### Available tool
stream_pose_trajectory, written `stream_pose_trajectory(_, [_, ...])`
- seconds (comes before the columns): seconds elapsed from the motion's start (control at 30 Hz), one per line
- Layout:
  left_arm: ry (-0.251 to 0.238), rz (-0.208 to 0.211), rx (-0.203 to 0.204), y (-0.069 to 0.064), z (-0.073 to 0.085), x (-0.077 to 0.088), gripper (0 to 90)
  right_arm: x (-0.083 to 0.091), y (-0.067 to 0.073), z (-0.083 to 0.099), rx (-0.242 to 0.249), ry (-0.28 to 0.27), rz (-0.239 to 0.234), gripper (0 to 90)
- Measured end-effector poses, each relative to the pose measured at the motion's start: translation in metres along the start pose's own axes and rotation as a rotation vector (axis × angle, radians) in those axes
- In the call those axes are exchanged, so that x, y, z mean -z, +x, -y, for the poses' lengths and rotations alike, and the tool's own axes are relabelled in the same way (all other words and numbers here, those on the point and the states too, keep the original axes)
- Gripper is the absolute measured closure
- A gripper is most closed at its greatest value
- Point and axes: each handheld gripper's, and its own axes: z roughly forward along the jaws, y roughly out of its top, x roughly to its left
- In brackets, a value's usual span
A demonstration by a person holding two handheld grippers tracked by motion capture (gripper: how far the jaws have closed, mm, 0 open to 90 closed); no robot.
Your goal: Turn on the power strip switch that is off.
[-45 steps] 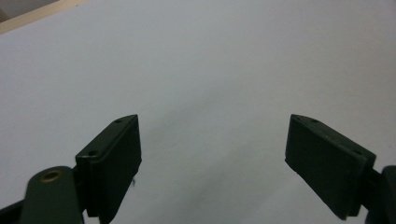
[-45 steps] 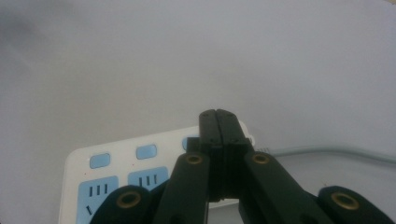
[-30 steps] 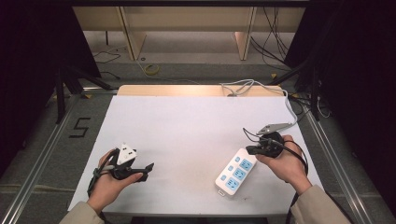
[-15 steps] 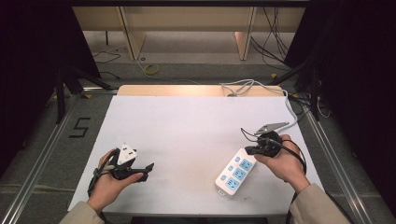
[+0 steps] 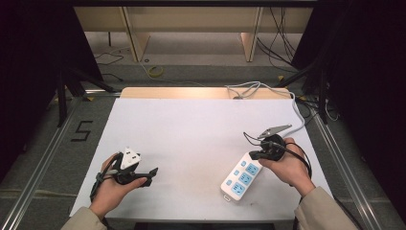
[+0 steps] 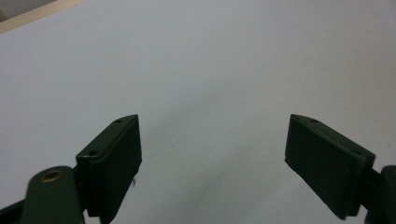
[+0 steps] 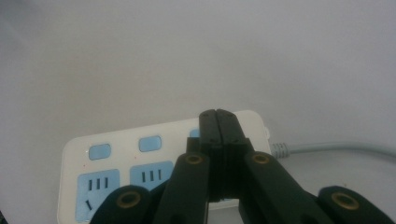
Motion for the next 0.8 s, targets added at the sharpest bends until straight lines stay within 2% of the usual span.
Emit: stream_pose_trajectory(0.8, [0.001, 0.002, -0.002, -0.0002, -0.0002, -0.0004, 18.3, -0.0084, 0.0036, -0.0069, 0.008, 0.039, -0.005, 90.0])
